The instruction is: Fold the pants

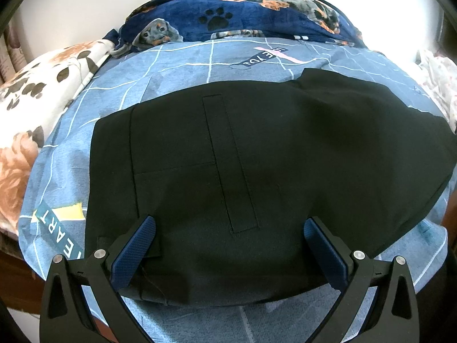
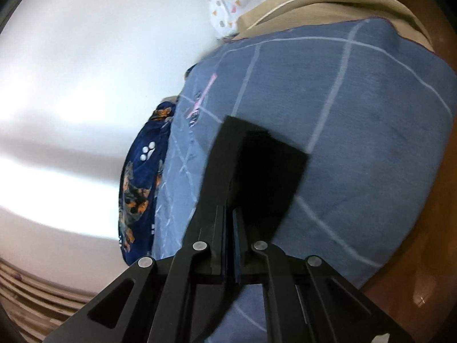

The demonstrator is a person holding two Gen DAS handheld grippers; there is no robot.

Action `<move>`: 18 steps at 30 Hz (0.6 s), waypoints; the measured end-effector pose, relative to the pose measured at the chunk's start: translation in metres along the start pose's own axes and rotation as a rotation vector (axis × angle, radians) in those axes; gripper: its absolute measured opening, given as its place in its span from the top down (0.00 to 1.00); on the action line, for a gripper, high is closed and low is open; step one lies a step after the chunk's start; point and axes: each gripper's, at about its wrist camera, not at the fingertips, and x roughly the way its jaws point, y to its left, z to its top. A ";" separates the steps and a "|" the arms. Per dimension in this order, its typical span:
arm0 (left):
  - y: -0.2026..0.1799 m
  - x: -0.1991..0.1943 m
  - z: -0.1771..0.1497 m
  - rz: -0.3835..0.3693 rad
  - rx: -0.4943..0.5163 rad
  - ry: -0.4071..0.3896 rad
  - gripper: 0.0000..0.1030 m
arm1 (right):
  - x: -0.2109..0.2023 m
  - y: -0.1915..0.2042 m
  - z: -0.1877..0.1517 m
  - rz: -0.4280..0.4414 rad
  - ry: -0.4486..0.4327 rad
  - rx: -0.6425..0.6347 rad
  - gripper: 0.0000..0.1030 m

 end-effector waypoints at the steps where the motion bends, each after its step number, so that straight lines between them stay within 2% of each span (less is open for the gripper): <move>1: 0.000 0.000 0.000 0.001 0.000 -0.001 0.00 | -0.001 0.001 -0.001 0.002 -0.001 -0.002 0.95; 6: 0.000 0.000 0.000 0.002 0.003 0.000 0.00 | -0.004 -0.029 0.000 -0.011 0.022 0.060 0.92; 9: 0.000 0.000 0.000 0.002 0.001 0.000 0.00 | -0.008 -0.040 0.001 0.043 0.030 0.102 0.90; 10: 0.000 0.000 0.000 0.003 0.001 -0.001 0.00 | -0.013 -0.042 0.002 0.075 0.012 0.120 0.88; 12: 0.000 0.000 0.000 0.003 0.002 -0.001 0.00 | -0.025 -0.046 0.006 0.097 -0.049 0.144 0.74; 18: 0.000 0.000 0.000 0.003 0.002 -0.001 0.00 | -0.042 -0.058 0.021 0.064 -0.111 0.174 0.74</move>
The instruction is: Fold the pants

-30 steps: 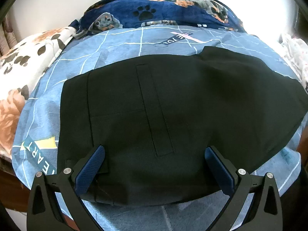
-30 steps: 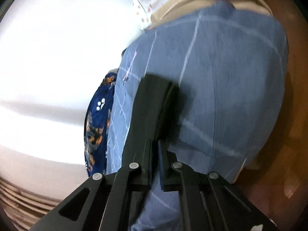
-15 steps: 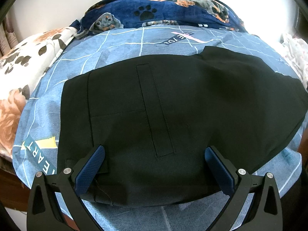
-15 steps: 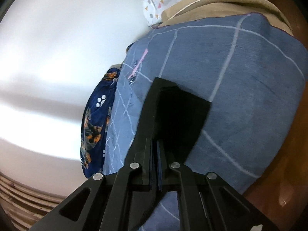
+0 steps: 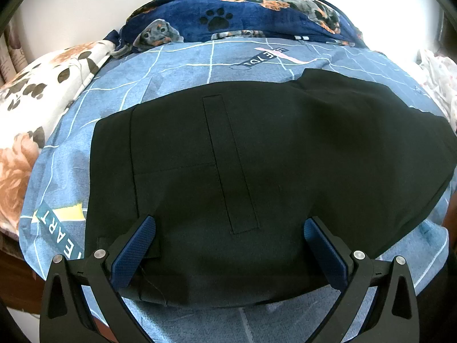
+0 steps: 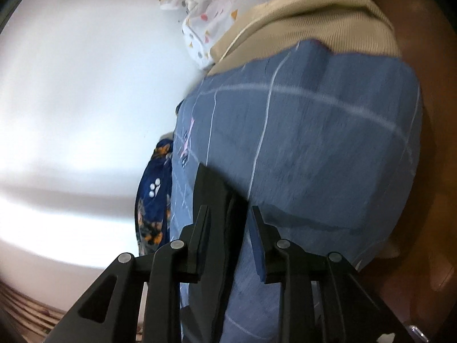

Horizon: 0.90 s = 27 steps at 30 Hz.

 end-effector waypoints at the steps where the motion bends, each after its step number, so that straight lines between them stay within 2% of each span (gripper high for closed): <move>1: 0.000 0.000 0.000 0.001 -0.001 0.000 0.00 | -0.001 -0.001 0.002 -0.008 -0.009 0.000 0.74; 3: 0.000 0.000 0.000 0.002 -0.001 0.000 0.00 | -0.001 -0.003 0.005 -0.029 -0.022 0.005 0.75; 6: 0.000 0.000 0.000 0.002 -0.001 0.000 0.00 | 0.007 -0.007 0.003 -0.085 -0.006 0.007 0.93; 7: 0.000 0.000 0.000 0.002 -0.001 0.000 0.00 | 0.008 -0.007 0.002 -0.098 -0.005 -0.006 0.94; 12: 0.000 0.000 0.000 0.002 -0.001 0.000 0.00 | 0.016 0.018 -0.006 -0.184 0.014 -0.139 0.90; 14: 0.000 0.000 0.000 0.003 -0.001 0.000 0.00 | 0.020 0.027 -0.006 -0.171 0.033 -0.144 0.90; 16: -0.001 0.000 0.000 0.003 -0.001 0.000 0.00 | 0.025 0.030 -0.006 -0.169 0.053 -0.123 0.85; 18: -0.001 0.000 0.000 0.003 -0.001 -0.001 0.00 | 0.031 0.031 -0.005 -0.183 0.069 -0.099 0.71; 19: 0.000 0.000 0.000 0.003 -0.001 -0.001 0.00 | 0.033 0.033 -0.004 -0.187 0.068 -0.100 0.70; 25: 0.000 0.000 0.000 0.004 -0.002 0.000 0.00 | 0.037 0.033 -0.005 -0.189 0.073 -0.114 0.70; 26: -0.001 0.000 -0.001 0.004 -0.002 0.000 0.00 | 0.038 0.034 -0.006 -0.189 0.074 -0.119 0.73; 27: -0.001 0.000 -0.001 0.005 -0.002 0.000 0.00 | 0.040 0.036 -0.007 -0.196 0.079 -0.130 0.83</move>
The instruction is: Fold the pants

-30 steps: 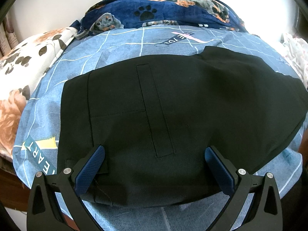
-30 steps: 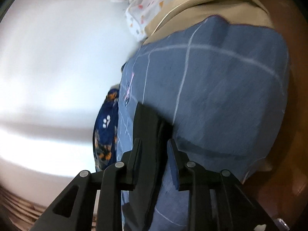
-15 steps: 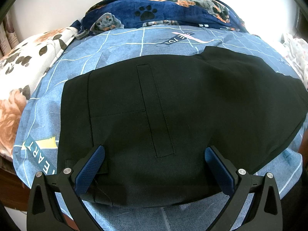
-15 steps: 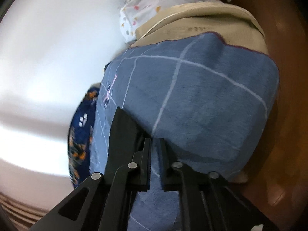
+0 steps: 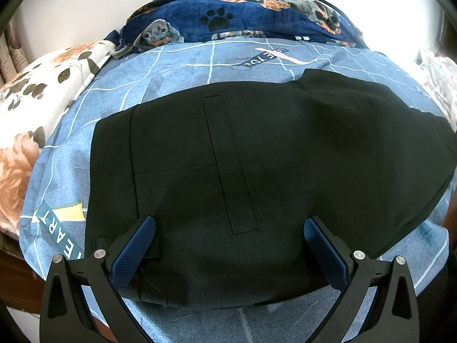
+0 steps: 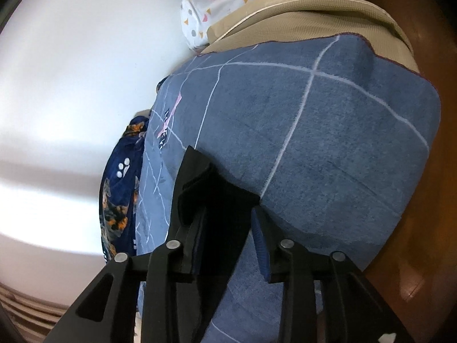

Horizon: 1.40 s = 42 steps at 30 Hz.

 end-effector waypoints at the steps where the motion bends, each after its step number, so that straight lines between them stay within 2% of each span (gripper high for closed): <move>1: -0.001 0.000 0.000 0.000 0.000 0.000 0.00 | 0.003 0.001 -0.001 -0.009 0.011 -0.008 0.87; 3: 0.001 0.000 0.000 0.001 -0.001 0.001 0.00 | 0.003 0.001 -0.002 -0.008 0.007 -0.013 0.93; 6: 0.001 0.000 0.000 0.002 0.000 0.000 0.00 | -0.002 0.004 -0.001 -0.018 -0.032 -0.042 0.94; 10: 0.001 0.000 0.000 0.002 0.000 0.000 0.00 | -0.007 -0.001 0.009 -0.022 -0.065 -0.011 0.87; 11: 0.001 0.000 0.000 0.002 0.000 0.000 0.00 | -0.007 -0.003 0.013 -0.025 -0.066 -0.003 0.78; 13: 0.001 0.000 0.000 0.001 0.000 0.000 0.00 | -0.007 -0.002 0.017 -0.040 -0.076 -0.013 0.76; 18: 0.001 0.000 0.000 0.001 0.001 0.000 0.00 | 0.000 0.005 0.010 -0.025 -0.012 -0.062 0.74; 23: 0.001 0.000 0.000 0.001 0.001 0.000 0.00 | 0.011 0.005 -0.001 0.064 0.062 -0.051 0.72; 25: 0.000 0.000 0.000 0.002 0.000 0.000 0.00 | 0.014 0.002 -0.004 0.141 0.091 -0.001 0.72; 26: 0.000 0.000 0.000 0.003 0.001 0.000 0.00 | 0.013 0.001 -0.004 0.140 0.080 0.012 0.70; 28: 0.001 0.000 -0.001 0.002 0.001 -0.001 0.00 | 0.004 0.000 -0.003 0.072 0.016 0.003 0.70; 31: 0.000 0.000 -0.001 0.003 0.001 -0.001 0.00 | 0.005 -0.003 -0.005 0.077 0.064 0.031 0.70; 33: 0.001 0.000 0.000 0.004 -0.001 -0.002 0.00 | 0.006 0.000 -0.008 0.080 0.100 0.034 0.64; 36: 0.001 0.000 0.000 0.003 0.001 -0.001 0.00 | 0.009 0.002 -0.010 0.083 0.109 0.042 0.64; 38: 0.001 0.000 0.000 0.002 0.001 0.000 0.00 | 0.011 -0.001 -0.009 0.111 0.112 0.099 0.63; 39: 0.001 0.000 0.000 0.002 0.000 0.000 0.00 | 0.009 -0.001 -0.007 0.111 0.087 0.119 0.63; 41: 0.000 0.000 -0.001 0.006 -0.001 -0.002 0.00 | -0.008 0.001 -0.004 0.076 -0.041 0.117 0.62; 42: 0.000 0.000 -0.001 0.005 -0.002 -0.002 0.00 | -0.012 0.003 -0.002 0.043 -0.054 0.094 0.62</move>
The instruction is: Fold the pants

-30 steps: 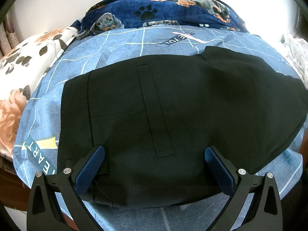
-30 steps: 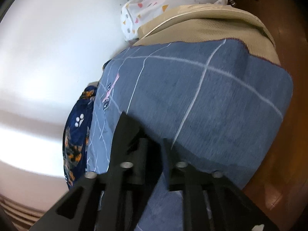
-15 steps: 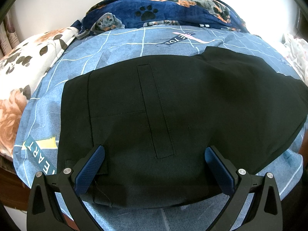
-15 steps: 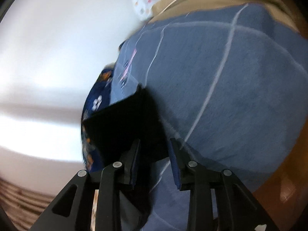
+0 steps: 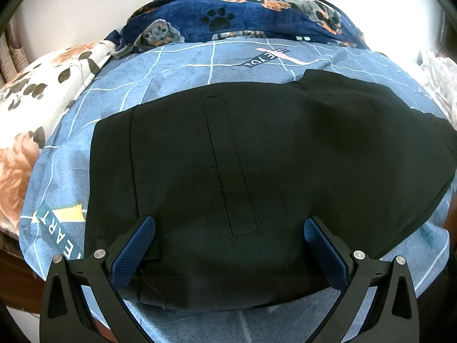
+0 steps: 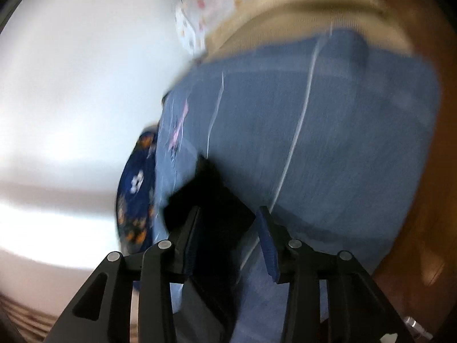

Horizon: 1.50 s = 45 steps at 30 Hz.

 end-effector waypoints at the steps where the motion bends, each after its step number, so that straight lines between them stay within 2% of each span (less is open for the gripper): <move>1: 0.000 0.000 0.000 0.000 -0.001 -0.001 0.00 | 0.004 0.000 0.001 -0.024 0.043 -0.010 0.62; 3: 0.000 0.000 0.000 0.001 -0.002 0.000 0.00 | 0.010 -0.008 -0.003 -0.019 0.111 0.024 0.72; 11: 0.000 0.000 0.000 0.002 -0.001 0.001 0.00 | 0.012 -0.014 -0.008 0.053 0.130 0.040 0.70; 15: -0.001 0.000 -0.001 0.002 0.000 0.001 0.00 | 0.018 -0.002 -0.008 0.062 0.088 0.001 0.70; 16: 0.000 0.000 0.000 0.002 0.000 0.001 0.00 | 0.021 -0.001 -0.007 0.053 0.084 -0.005 0.72; 17: -0.001 0.000 -0.001 0.002 -0.001 0.000 0.00 | 0.025 0.000 -0.007 0.037 0.086 -0.013 0.89; 18: -0.001 0.000 -0.001 0.002 -0.001 0.001 0.00 | 0.028 0.001 -0.008 0.000 0.094 -0.025 0.93; 20: -0.001 0.000 -0.001 0.003 -0.001 0.000 0.00 | 0.031 0.003 -0.011 -0.039 0.091 -0.048 0.94; 26: 0.001 0.000 0.000 0.000 0.001 0.001 0.00 | 0.019 0.022 -0.006 -0.210 0.031 -0.226 0.96; 30: 0.000 -0.001 0.000 0.002 -0.001 0.000 0.00 | 0.020 0.018 -0.002 -0.202 0.040 -0.224 0.96; 31: 0.000 -0.001 0.000 0.003 -0.002 0.000 0.00 | 0.017 0.013 -0.001 -0.175 0.044 -0.195 0.96; 32: 0.000 -0.001 0.000 0.001 -0.002 0.000 0.00 | 0.018 0.004 0.002 -0.110 0.060 -0.133 0.94; 33: 0.000 -0.001 0.000 0.001 -0.002 -0.001 0.00 | 0.020 -0.015 0.007 0.012 0.097 -0.006 0.91; 34: 0.000 -0.001 0.000 0.003 -0.001 0.000 0.00 | 0.020 -0.036 0.010 0.098 0.119 0.131 0.92; 36: 0.001 0.000 0.001 0.005 -0.002 0.001 0.00 | 0.021 -0.067 0.010 0.239 0.156 0.330 0.85; 37: 0.000 -0.001 0.000 0.011 -0.008 0.001 0.00 | 0.021 -0.074 0.010 0.289 0.165 0.372 0.82; 39: 0.000 -0.001 0.000 0.012 -0.008 0.002 0.00 | 0.017 -0.080 0.009 0.349 0.157 0.393 0.66; 42: 0.000 -0.001 0.000 0.010 -0.006 0.001 0.00 | 0.011 -0.084 0.009 0.424 0.131 0.424 0.46; 45: 0.000 -0.001 0.000 0.011 -0.005 0.001 0.00 | 0.008 -0.077 0.011 0.438 0.126 0.383 0.30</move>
